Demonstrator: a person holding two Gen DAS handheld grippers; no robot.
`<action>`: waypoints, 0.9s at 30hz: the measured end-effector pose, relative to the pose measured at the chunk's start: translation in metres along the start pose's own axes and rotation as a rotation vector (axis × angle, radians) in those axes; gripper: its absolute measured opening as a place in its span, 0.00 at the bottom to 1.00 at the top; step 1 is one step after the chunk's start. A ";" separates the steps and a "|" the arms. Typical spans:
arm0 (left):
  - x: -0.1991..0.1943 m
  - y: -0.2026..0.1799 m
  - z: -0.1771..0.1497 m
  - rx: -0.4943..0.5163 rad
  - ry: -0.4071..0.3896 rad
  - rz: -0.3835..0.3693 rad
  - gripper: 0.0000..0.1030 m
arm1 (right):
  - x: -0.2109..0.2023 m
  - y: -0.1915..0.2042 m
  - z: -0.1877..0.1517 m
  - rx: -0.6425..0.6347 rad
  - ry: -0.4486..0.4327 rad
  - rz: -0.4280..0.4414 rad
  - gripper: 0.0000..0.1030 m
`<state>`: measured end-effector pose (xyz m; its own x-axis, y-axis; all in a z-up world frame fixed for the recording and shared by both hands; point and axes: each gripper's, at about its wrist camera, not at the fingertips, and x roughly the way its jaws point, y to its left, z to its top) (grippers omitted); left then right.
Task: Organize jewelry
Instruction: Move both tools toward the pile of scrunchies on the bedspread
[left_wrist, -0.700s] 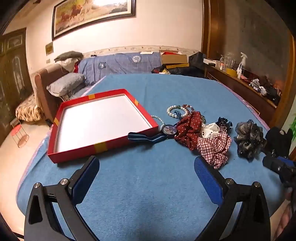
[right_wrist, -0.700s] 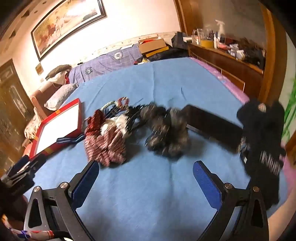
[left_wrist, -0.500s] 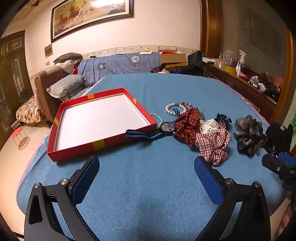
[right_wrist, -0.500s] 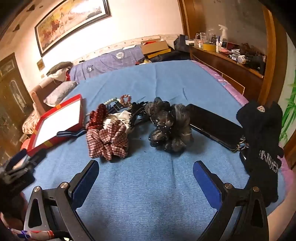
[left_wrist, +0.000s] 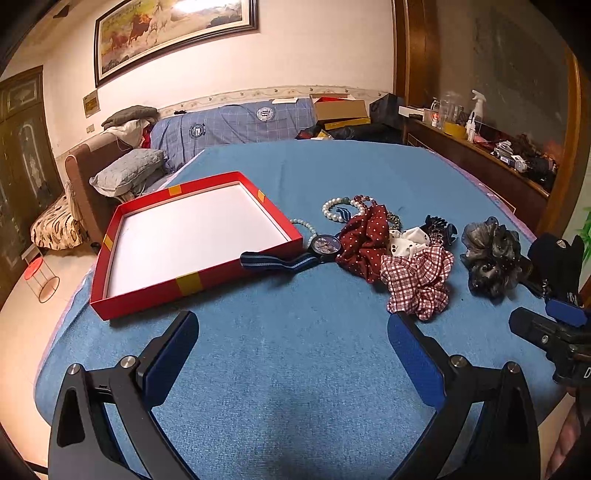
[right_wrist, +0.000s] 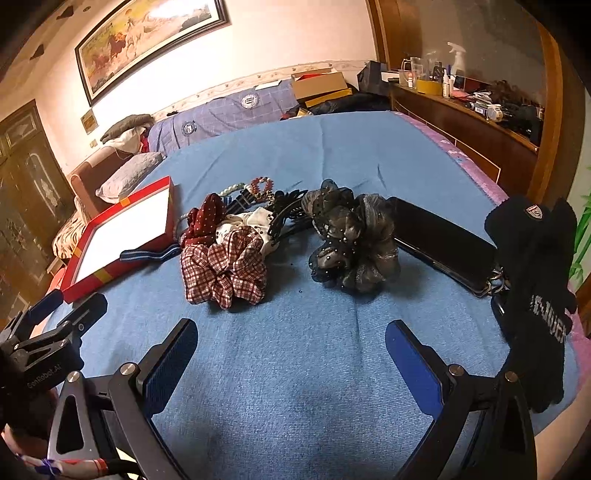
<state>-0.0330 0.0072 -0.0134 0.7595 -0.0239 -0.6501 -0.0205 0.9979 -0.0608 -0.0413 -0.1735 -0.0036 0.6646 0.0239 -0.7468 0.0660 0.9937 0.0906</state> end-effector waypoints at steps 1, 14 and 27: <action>0.000 0.000 0.000 0.002 0.003 0.002 0.99 | 0.000 0.000 0.000 0.003 0.005 0.005 1.00; 0.003 -0.001 0.000 0.020 0.039 0.017 0.99 | 0.006 -0.001 0.001 0.010 0.016 0.014 1.00; 0.009 -0.004 -0.001 0.044 0.054 0.022 0.99 | 0.009 -0.007 0.001 0.036 0.024 0.026 1.00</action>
<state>-0.0273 0.0026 -0.0198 0.7226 -0.0044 -0.6912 -0.0073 0.9999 -0.0140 -0.0349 -0.1803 -0.0108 0.6483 0.0532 -0.7595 0.0756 0.9881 0.1338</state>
